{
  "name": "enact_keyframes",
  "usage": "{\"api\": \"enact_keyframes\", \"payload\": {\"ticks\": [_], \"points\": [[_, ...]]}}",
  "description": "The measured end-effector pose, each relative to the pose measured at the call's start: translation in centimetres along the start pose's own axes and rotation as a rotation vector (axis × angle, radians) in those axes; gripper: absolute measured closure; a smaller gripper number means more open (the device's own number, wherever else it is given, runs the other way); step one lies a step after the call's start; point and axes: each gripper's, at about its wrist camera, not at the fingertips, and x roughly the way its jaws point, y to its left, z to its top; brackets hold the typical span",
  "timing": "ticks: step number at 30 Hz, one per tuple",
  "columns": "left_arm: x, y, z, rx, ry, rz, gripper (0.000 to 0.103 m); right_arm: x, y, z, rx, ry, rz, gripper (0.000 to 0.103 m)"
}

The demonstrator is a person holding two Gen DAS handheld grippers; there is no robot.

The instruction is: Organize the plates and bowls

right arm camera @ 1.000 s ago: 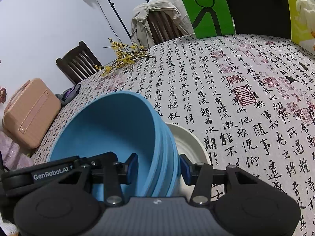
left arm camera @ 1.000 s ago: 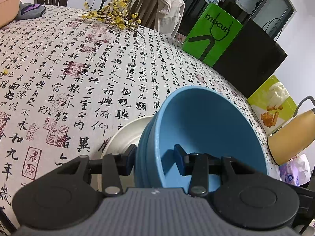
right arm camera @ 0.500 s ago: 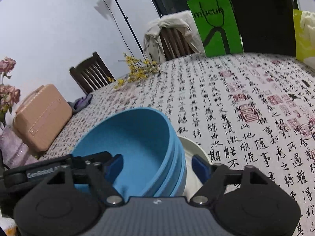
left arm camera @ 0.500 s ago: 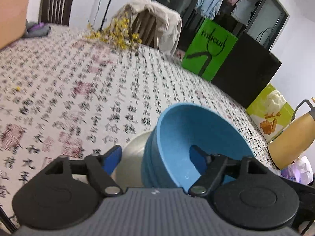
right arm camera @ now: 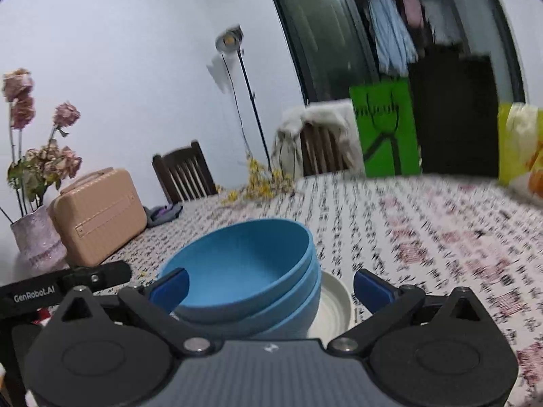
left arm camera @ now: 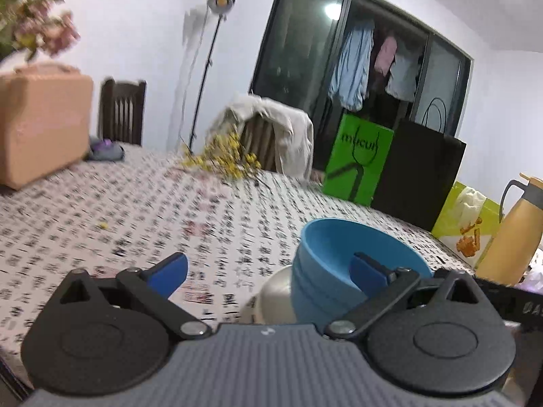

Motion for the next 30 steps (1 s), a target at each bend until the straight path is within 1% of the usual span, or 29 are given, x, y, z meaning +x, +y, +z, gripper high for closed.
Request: {"api": "enact_keyframes", "payload": {"ticks": [3, 7, 9, 17, 24, 30], "points": [[-2.3, 0.3, -1.3, 0.031, -0.050, 0.029, 0.000, -2.3, 0.3, -1.2, -0.026, -0.049, -0.004, 0.000], [-4.9, 0.8, -3.3, 0.091, -0.097, 0.067, 0.000, -4.5, 1.0, -3.3, -0.060, -0.069, -0.029, 0.000], [-5.9, 1.2, -4.2, 0.114, -0.104, 0.087, 0.000, -5.2, 1.4, -4.4, -0.082, -0.071, -0.052, 0.000], [-9.5, 2.8, -7.1, 0.148, -0.111, 0.101, 0.000, -8.6, 1.9, -8.0, -0.103, -0.065, -0.106, 0.000], [-11.4, 3.7, -8.5, 0.154, -0.122, 0.091, 0.000, -10.5, 2.1, -9.3, -0.095, -0.069, -0.126, 0.000], [-12.0, 4.2, -9.3, 0.161, -0.127, 0.086, 0.000, -10.8, 2.1, -9.8, -0.106, -0.061, -0.134, 0.000]]}}
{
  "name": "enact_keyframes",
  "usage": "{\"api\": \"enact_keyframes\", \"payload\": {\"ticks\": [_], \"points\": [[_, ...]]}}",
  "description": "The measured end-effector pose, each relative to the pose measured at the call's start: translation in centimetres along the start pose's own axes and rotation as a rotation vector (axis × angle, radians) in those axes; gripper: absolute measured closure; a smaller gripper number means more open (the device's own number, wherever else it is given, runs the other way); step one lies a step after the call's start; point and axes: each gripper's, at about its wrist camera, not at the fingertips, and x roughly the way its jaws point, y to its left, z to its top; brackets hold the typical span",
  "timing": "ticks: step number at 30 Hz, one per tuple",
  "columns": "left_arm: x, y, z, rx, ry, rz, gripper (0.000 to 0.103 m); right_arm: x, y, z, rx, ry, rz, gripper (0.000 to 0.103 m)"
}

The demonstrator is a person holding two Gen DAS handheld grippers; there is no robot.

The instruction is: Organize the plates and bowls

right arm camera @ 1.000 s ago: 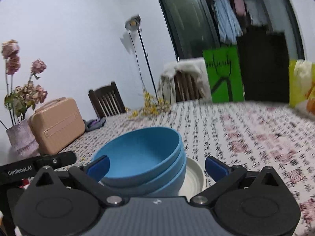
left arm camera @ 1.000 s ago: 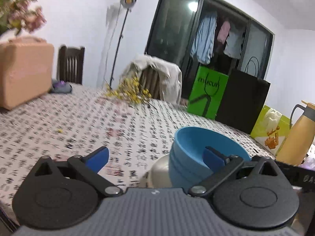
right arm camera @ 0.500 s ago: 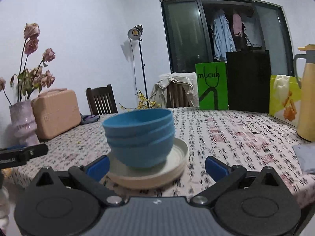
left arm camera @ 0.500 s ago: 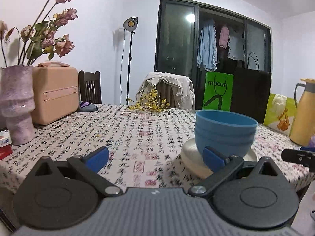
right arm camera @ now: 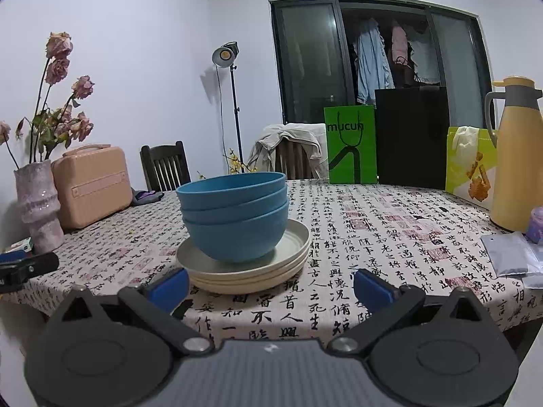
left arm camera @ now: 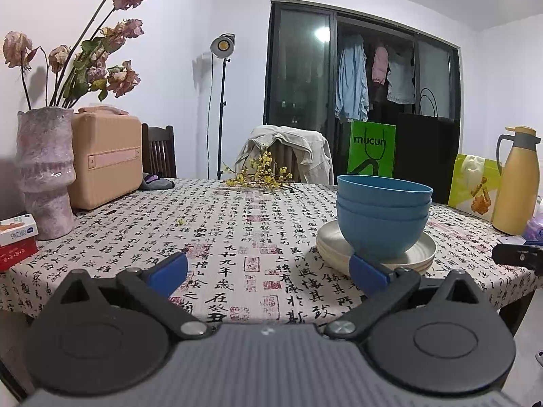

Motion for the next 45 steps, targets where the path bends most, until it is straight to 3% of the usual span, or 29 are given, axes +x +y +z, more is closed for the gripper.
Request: {"api": "enact_keyframes", "payload": {"ticks": [45], "points": [[-0.55, 0.21, -0.44, -0.004, -0.015, -0.031, 0.000, 0.37, -0.08, -0.46, -0.019, 0.020, 0.000, 0.000]]}}
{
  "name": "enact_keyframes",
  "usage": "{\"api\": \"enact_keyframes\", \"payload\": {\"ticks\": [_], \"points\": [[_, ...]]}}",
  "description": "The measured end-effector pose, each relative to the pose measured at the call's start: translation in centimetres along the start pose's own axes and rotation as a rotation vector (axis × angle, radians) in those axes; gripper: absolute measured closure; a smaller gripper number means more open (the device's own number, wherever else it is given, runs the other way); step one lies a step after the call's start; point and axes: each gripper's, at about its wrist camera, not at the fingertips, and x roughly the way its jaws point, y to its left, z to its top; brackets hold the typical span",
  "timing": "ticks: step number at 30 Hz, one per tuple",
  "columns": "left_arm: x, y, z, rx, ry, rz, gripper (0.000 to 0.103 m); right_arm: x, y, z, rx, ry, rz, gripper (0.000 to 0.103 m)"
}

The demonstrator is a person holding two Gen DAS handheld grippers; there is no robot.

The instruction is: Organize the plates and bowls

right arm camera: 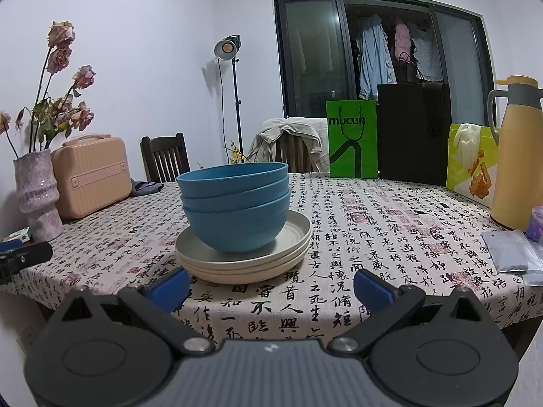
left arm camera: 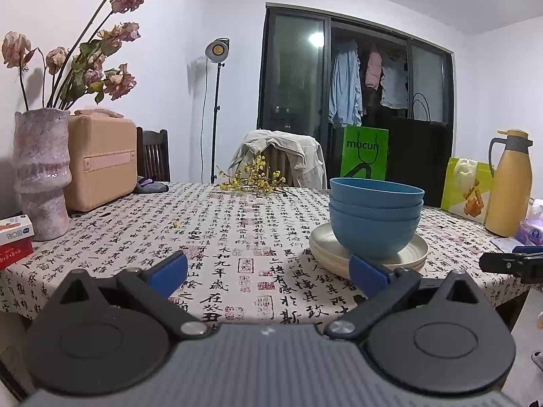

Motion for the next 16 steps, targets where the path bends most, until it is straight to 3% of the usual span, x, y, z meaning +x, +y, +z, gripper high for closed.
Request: {"api": "enact_keyframes", "payload": {"ticks": [16], "points": [[-0.02, 0.24, 0.03, -0.015, -0.005, -0.011, 0.000, 0.25, -0.18, -0.48, -0.002, 0.012, 0.005, 0.000]]}}
